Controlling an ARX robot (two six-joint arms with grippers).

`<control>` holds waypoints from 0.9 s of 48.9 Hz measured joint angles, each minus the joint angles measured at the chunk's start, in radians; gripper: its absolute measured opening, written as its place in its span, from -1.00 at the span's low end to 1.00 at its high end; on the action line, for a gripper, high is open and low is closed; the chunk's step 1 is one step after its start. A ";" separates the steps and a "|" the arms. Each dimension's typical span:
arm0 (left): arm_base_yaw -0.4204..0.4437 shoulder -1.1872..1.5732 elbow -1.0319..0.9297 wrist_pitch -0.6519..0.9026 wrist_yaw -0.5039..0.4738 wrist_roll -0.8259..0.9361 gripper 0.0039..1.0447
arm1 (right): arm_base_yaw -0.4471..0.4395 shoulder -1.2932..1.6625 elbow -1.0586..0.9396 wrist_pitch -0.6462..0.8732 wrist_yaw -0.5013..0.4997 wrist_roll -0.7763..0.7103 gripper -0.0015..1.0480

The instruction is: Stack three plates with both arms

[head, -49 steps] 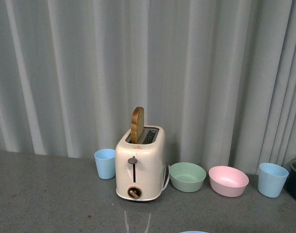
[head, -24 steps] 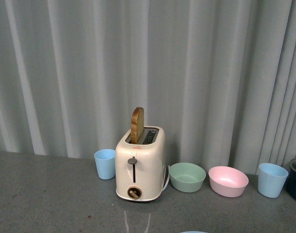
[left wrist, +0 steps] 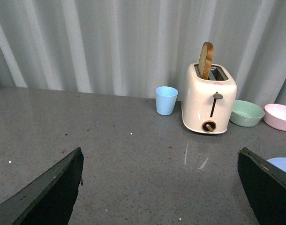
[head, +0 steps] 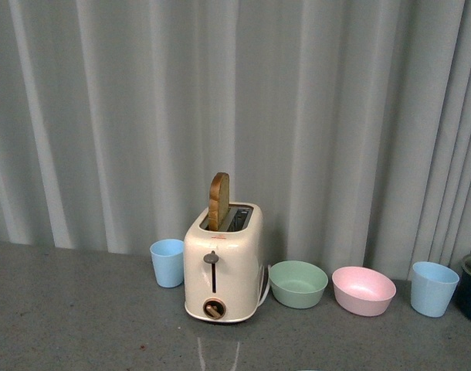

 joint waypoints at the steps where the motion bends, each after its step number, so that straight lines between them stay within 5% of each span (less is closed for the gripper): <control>1: 0.000 0.000 0.000 0.000 0.000 0.000 0.87 | 0.001 -0.011 -0.011 0.004 0.000 -0.003 -0.95; 28: 0.000 0.000 0.000 0.000 0.000 0.000 0.87 | 0.001 -0.179 -0.157 -0.014 0.000 -0.003 -0.94; 33: 0.000 0.000 0.000 0.000 0.000 0.000 0.87 | 0.001 -0.293 -0.170 -0.146 0.000 -0.003 -0.94; 44: 0.000 0.000 0.000 0.000 0.000 0.000 0.87 | 0.001 -0.365 -0.206 -0.151 0.000 -0.003 -0.94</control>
